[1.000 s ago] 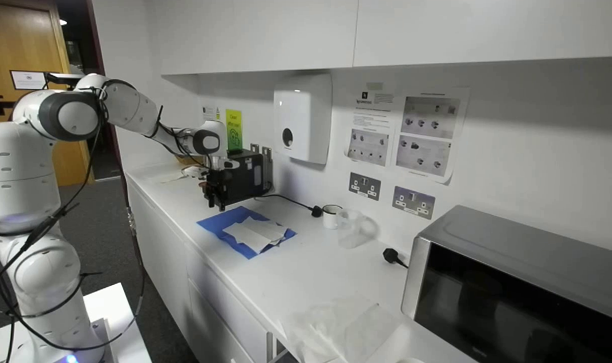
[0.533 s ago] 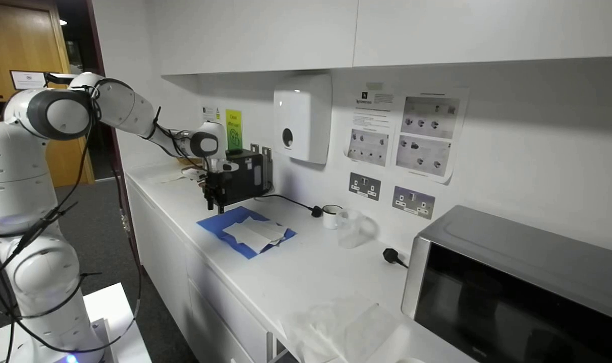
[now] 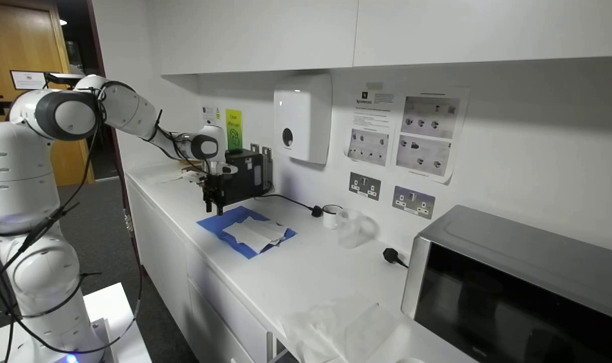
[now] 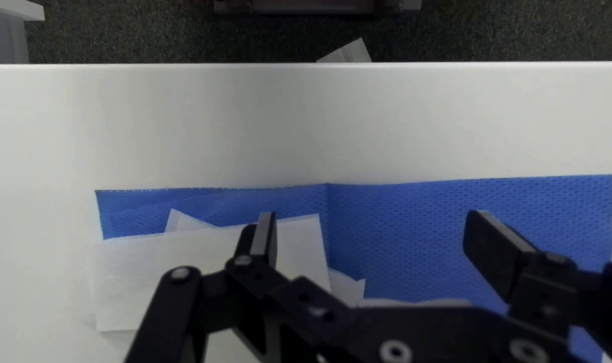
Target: Unfold the blue placemat, place the white napkins on the mat then fold the mat in half
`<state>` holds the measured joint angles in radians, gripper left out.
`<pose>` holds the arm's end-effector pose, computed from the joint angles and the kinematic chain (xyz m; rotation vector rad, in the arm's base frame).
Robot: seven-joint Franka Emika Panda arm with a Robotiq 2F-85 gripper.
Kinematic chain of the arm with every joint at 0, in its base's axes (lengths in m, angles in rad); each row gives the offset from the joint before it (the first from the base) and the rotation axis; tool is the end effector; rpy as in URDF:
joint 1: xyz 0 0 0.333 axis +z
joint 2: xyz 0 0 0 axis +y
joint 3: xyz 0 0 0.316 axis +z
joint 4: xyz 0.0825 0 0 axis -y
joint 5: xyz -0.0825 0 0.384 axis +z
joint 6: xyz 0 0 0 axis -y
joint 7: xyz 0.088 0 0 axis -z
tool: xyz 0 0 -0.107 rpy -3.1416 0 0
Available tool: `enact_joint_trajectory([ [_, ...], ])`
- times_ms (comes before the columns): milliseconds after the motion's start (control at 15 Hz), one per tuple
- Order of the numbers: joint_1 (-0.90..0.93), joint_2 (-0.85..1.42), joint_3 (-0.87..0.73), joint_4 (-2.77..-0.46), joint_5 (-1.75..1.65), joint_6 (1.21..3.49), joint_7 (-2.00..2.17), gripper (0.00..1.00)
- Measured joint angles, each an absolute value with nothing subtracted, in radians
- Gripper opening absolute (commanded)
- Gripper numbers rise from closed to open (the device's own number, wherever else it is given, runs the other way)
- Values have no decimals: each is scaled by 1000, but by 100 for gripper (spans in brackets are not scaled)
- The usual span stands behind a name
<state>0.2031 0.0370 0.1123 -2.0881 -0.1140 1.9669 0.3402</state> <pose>0.5103 0.1585 0.3947 2.9932 0.0416 -0.1770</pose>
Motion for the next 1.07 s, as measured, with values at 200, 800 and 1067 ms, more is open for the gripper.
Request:
enact_joint_trajectory([
  [200,212,82,140,-2052,-118,1961,340,100],
  [800,306,211,203,-1864,-222,1775,352,100],
  [1067,353,270,209,-1778,-289,1685,355,100],
])
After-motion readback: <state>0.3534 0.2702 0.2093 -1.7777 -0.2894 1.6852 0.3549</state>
